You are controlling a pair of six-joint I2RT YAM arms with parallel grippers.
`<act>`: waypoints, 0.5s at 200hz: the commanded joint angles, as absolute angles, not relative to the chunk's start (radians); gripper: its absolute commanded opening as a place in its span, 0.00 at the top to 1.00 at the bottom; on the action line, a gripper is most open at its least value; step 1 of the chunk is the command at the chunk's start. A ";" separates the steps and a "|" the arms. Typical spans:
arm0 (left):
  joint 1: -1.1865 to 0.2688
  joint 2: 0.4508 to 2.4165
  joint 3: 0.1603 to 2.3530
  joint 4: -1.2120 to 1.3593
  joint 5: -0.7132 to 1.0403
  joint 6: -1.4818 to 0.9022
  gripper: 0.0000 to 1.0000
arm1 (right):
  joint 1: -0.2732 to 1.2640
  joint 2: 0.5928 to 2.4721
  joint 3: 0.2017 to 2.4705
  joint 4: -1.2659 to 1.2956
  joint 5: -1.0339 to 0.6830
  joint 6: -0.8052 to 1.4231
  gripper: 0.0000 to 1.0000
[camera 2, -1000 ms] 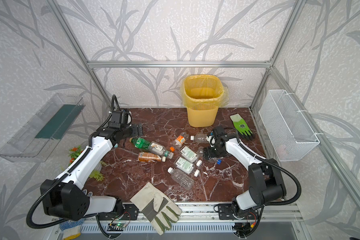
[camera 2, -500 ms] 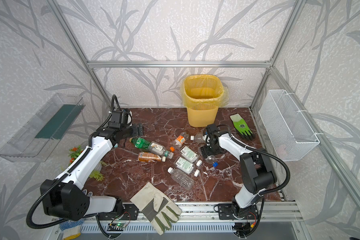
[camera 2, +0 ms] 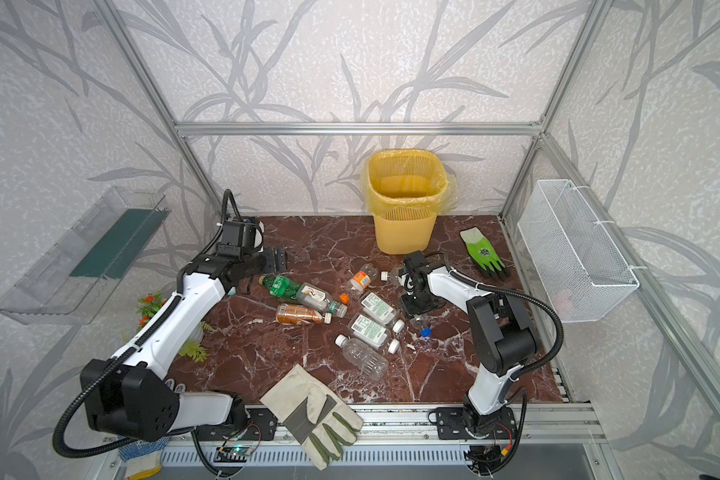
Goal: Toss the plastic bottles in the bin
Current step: 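Close the right gripper on the blue-label clear bottle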
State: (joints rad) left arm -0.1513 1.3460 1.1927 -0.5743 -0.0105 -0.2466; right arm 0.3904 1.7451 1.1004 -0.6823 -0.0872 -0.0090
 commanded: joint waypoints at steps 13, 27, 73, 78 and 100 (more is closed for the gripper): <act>-0.146 1.334 1.202 -0.570 0.000 -0.249 0.02 | 0.389 1.607 1.066 -0.738 -0.090 0.043 0.46; -0.146 1.335 1.201 -0.569 0.006 -0.251 0.02 | 0.369 1.522 1.029 -0.734 -0.110 0.090 0.46; -0.146 1.345 1.199 -0.561 0.041 -0.272 0.03 | 0.125 1.163 0.784 -0.630 -0.165 0.338 0.43; -0.146 1.346 1.198 -0.560 0.046 -0.275 0.03 | 0.085 1.121 0.751 -0.619 -0.162 0.361 0.43; -0.146 1.348 1.199 -0.557 0.071 -0.286 0.03 | -0.068 0.965 0.651 -0.603 -0.200 0.421 0.42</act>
